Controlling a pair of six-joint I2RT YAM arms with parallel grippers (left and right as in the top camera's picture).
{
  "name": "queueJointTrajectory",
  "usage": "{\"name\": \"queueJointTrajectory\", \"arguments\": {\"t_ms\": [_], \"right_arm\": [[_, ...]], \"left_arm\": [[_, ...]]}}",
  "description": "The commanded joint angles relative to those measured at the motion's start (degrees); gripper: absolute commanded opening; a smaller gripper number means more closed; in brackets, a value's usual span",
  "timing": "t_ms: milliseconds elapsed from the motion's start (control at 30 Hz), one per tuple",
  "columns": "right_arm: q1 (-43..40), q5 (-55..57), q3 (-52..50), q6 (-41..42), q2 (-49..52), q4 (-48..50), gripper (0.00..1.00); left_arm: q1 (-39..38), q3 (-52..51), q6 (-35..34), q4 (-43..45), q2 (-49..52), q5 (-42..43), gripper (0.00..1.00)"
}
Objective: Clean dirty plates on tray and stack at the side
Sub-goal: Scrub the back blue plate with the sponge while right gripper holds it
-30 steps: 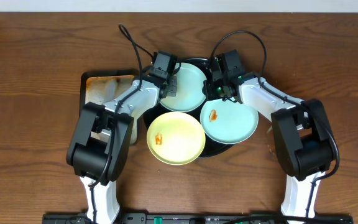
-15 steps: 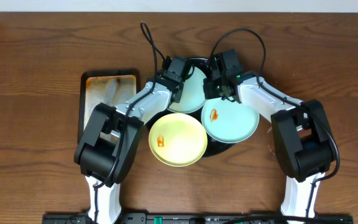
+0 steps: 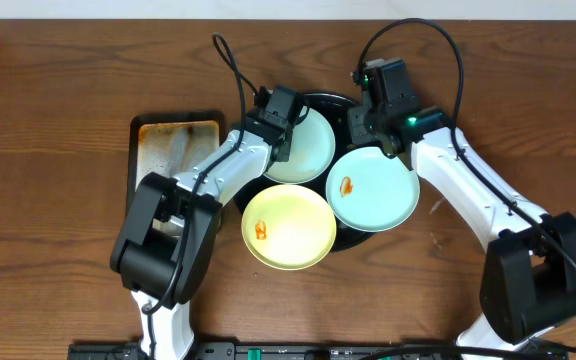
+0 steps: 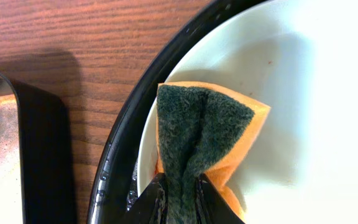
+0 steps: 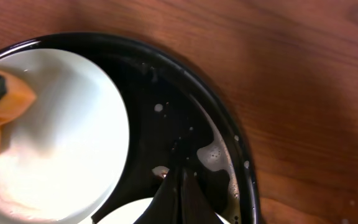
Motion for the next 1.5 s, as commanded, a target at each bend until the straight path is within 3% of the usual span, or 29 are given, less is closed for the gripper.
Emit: {"name": "queueJointTrajectory", "arguments": {"t_ms": [0, 33, 100, 133, 200, 333, 367, 500, 600, 633, 733, 800, 900, 1033, 1367, 1467], "right_arm": [[-0.2, -6.1, -0.3, -1.8, 1.4, -0.5, 0.02], [-0.2, -7.0, -0.3, -1.8, 2.1, -0.4, 0.08], [-0.2, -9.3, -0.3, -1.2, 3.8, 0.3, 0.46], [-0.2, -11.4, -0.3, -1.2, 5.0, 1.0, 0.58], [-0.2, -13.8, -0.3, -1.1, 7.4, 2.2, 0.66], [-0.6, -13.9, -0.3, 1.1, 11.8, 4.3, 0.67], [-0.7, -14.3, -0.3, 1.3, 12.6, 4.9, 0.67], [-1.0, -19.1, -0.3, 2.0, 15.8, 8.8, 0.49], [-1.0, -19.4, -0.3, 4.2, 16.8, 10.4, 0.27], [-1.0, -19.4, -0.3, 4.7, 17.2, 10.7, 0.23], [-1.0, -19.2, -0.3, 5.1, 18.0, 11.0, 0.23], [-1.0, -19.2, -0.3, 5.3, 18.6, 11.1, 0.22], [-1.0, -18.0, -0.3, 5.4, 18.8, 10.8, 0.11], [-1.0, -17.9, -0.3, 5.6, 18.8, 10.8, 0.01], [-1.0, -17.9, -0.3, 6.4, 18.8, 10.4, 0.01], [-1.0, -17.9, -0.3, 6.4, 18.8, 10.4, 0.01]], "left_arm": [[0.2, -0.1, -1.7, 0.0, -2.1, 2.3, 0.17], [0.2, -0.1, -1.9, 0.1, -2.1, 2.3, 0.17], [0.2, -0.1, -1.9, 0.1, -2.1, 2.3, 0.17], [0.2, -0.1, -1.9, 0.0, -2.1, 2.3, 0.17], [0.2, -0.1, -1.9, -0.2, -2.1, 2.3, 0.17], [0.2, -0.1, -1.9, -0.2, -2.1, 4.6, 0.17], [0.2, -0.1, -1.9, -0.2, -2.1, 5.0, 0.17], [0.2, -0.1, -1.9, -0.3, -2.1, 5.2, 0.17], [0.2, -0.1, -1.9, -0.4, -2.1, 5.2, 0.17], [0.2, -0.1, -1.9, -0.4, -2.1, 5.2, 0.23], [0.2, -0.2, -1.8, -0.3, -2.0, 5.2, 0.31], [0.3, -0.2, -1.2, -0.3, -1.9, 5.2, 0.43], [0.3, -0.2, 1.1, 0.6, -1.8, 4.9, 0.52], [0.3, -0.4, 1.9, 1.8, -1.3, 4.9, 0.53], [0.5, -0.6, 2.6, 3.0, 3.1, 5.7, 0.49], [0.5, -0.6, 0.0, 2.4, 3.0, 7.5, 0.47]]}}
